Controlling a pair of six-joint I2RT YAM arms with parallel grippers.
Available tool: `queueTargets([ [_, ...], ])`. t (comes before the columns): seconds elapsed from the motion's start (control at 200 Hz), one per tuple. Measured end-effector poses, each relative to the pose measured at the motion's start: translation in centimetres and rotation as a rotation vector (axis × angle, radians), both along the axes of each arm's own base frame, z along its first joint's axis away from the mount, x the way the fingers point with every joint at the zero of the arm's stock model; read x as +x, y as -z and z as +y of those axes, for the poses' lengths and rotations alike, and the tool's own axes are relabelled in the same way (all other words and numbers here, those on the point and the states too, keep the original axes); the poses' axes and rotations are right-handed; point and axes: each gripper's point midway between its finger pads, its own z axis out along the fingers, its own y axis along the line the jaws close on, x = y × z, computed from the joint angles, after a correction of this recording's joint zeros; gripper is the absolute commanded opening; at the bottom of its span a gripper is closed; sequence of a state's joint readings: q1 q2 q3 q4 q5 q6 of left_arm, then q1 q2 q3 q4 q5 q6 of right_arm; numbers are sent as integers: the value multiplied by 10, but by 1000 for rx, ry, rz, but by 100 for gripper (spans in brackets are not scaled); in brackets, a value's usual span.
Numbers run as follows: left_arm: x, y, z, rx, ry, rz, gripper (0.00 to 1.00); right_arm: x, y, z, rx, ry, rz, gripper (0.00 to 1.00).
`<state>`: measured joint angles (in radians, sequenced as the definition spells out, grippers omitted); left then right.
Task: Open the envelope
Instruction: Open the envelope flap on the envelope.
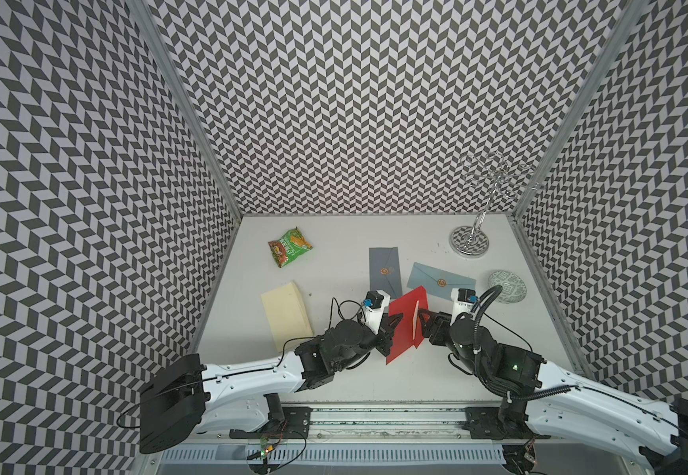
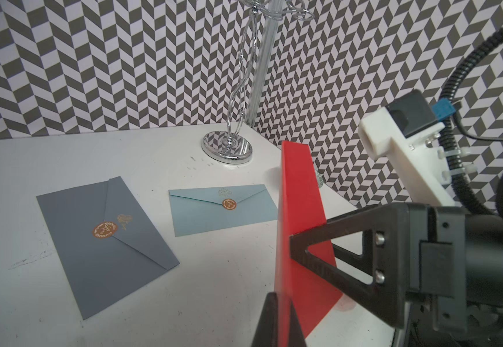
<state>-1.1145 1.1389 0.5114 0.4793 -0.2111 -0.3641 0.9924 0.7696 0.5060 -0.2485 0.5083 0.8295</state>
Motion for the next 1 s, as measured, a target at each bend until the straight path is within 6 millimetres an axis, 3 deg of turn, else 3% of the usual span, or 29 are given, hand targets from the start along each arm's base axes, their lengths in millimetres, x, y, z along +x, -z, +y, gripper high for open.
queueTargets([
  [0.085,10,-1,12,-41,-20,33,0,-5,-9,2,-2,-75,-42,81],
  [0.165,21,1,29,-92,-42,83,0,-19,-25,16,32,-223,-113,85],
  [0.295,32,6,57,-204,-67,172,0,-43,-44,25,148,-388,-280,82],
  [0.391,34,2,69,-295,-53,236,0,-52,-32,29,142,-453,-321,79],
  [0.536,31,-13,76,-432,24,302,0,-50,-15,40,57,-495,-288,72],
  [0.831,14,-34,72,-541,172,359,0,-58,-1,73,-48,-592,-245,75],
  [1.002,10,-38,71,-550,202,359,0,-42,1,64,-84,-479,-233,58],
])
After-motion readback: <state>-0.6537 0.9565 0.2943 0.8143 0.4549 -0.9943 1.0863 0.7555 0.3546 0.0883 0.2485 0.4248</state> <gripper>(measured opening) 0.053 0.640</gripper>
